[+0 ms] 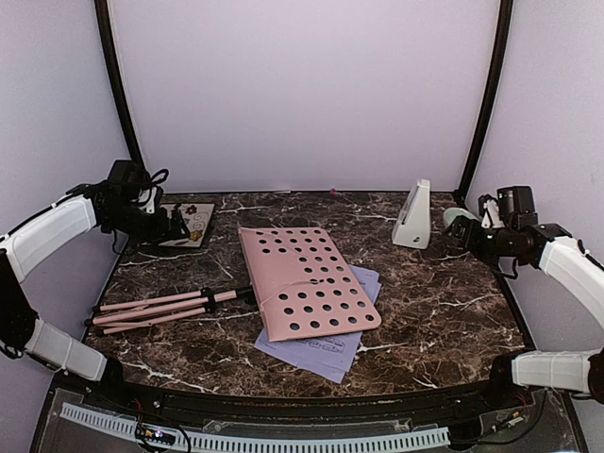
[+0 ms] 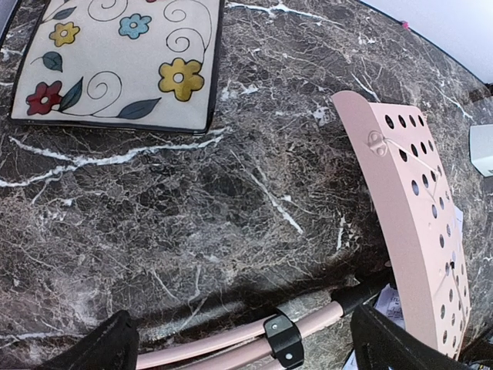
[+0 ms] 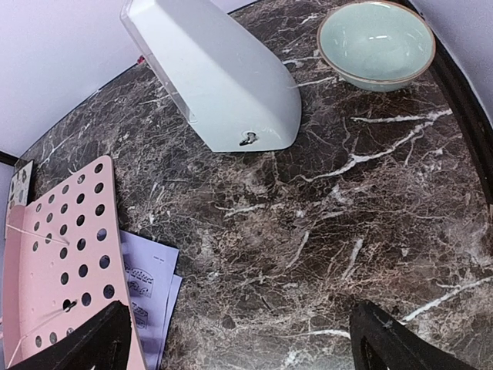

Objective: Set up the instrument practice props

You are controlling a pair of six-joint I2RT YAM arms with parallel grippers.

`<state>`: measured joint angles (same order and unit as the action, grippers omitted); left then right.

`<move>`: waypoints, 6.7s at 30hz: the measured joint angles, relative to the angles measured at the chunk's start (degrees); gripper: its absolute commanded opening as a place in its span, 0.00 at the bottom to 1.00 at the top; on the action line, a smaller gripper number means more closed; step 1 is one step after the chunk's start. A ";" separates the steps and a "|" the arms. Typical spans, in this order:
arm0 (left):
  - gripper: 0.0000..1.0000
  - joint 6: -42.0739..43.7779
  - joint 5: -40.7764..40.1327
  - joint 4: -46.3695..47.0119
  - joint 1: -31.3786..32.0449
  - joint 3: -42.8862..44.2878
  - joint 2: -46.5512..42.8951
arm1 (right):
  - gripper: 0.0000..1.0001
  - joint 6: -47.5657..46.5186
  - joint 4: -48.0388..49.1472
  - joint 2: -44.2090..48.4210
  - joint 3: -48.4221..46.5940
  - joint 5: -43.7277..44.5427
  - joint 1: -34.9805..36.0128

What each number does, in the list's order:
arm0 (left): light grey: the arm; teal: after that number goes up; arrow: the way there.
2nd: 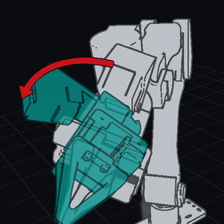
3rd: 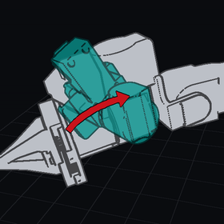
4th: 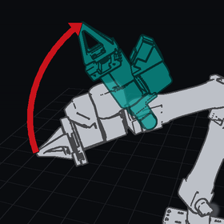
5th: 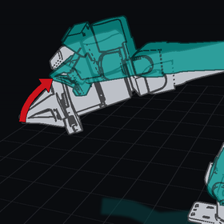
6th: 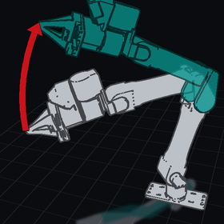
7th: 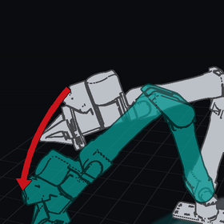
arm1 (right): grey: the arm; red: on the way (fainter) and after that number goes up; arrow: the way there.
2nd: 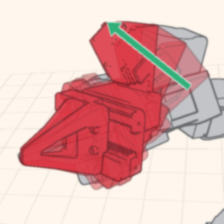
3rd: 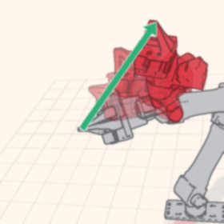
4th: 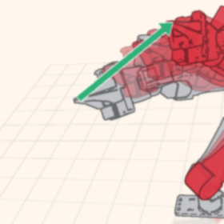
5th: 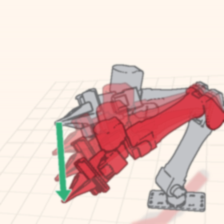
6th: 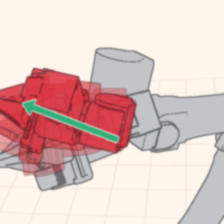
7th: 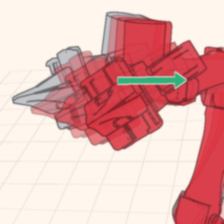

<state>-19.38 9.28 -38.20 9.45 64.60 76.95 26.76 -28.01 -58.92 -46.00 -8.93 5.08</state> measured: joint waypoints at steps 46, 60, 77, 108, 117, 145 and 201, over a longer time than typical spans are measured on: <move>0.56 40.11 13.25 7.43 14.73 -11.41 -3.67 | 1.00 4.37 7.61 0.28 2.19 -6.75 -0.26; 0.70 -7.13 -1.51 6.32 18.25 5.11 -0.74 | 1.00 4.20 6.58 -0.09 0.46 -6.23 -0.26; 0.63 -23.12 -19.65 -13.88 30.47 27.67 24.09 | 1.00 4.24 6.54 -0.63 0.48 -5.31 -0.26; 0.07 -39.63 -23.71 -27.52 31.69 38.82 39.41 | 1.00 5.68 5.18 3.65 2.43 -2.93 -0.26; 0.00 -42.36 -23.80 -33.33 30.99 43.85 41.33 | 1.00 5.75 5.20 4.00 2.43 -2.80 -0.26; 0.00 -42.01 -18.84 -15.93 29.70 62.84 21.31 | 1.00 3.10 25.07 17.53 8.48 -7.85 -0.28; 0.00 -63.69 -17.40 17.86 30.88 44.63 16.68 | 0.92 1.51 53.86 -46.14 -40.92 -13.92 38.80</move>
<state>-83.07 -8.12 -20.34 40.34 109.23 93.62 28.27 25.85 -105.06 -86.91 -22.85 43.88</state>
